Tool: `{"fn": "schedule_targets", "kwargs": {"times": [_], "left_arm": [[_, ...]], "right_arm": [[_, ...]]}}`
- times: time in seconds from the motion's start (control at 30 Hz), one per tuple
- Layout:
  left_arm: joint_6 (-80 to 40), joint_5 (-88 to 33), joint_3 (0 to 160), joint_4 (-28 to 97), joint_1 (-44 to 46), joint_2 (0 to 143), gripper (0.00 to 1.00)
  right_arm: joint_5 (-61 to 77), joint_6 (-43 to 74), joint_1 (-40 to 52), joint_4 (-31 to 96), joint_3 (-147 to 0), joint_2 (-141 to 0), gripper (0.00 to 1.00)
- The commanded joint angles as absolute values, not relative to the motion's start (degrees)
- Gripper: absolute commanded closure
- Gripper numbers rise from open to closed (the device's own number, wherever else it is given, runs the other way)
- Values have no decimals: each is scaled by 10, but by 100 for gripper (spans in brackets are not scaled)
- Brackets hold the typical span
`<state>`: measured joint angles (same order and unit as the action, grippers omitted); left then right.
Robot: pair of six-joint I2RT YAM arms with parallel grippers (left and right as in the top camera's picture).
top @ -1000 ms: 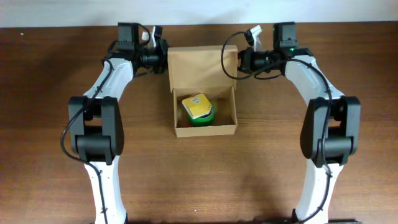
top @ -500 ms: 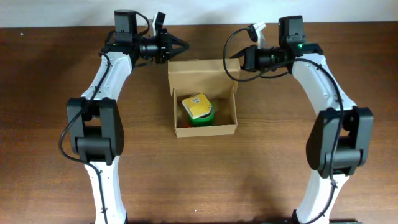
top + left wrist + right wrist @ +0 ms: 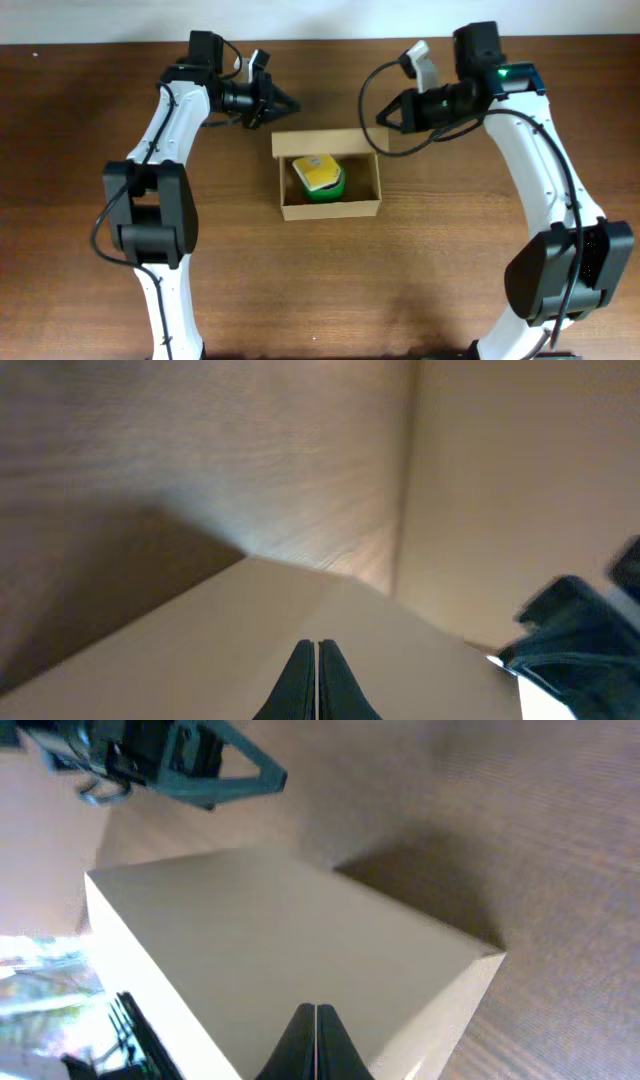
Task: Pack container
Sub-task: 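Push the lid down over the box with the right gripper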
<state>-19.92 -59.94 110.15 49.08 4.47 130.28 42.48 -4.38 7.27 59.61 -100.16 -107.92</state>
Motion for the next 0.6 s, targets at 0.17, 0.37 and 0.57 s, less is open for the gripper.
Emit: {"fn": "schedule_targets", "kwargs": {"times": [0.17,0.37,0.57], "left_arm": [[-95,-469,1118,578,62,1231,98],[-79,-353,1124,631,65,1197,98],[-78,-225,1125,694,75,1160,98]], "right_arm": [[322,-70,154,644,-1012,-1068,96],[184,-37,232,659,-1012,-1068,96],[108,-20,292,658,-1012,-1074,97]]}}
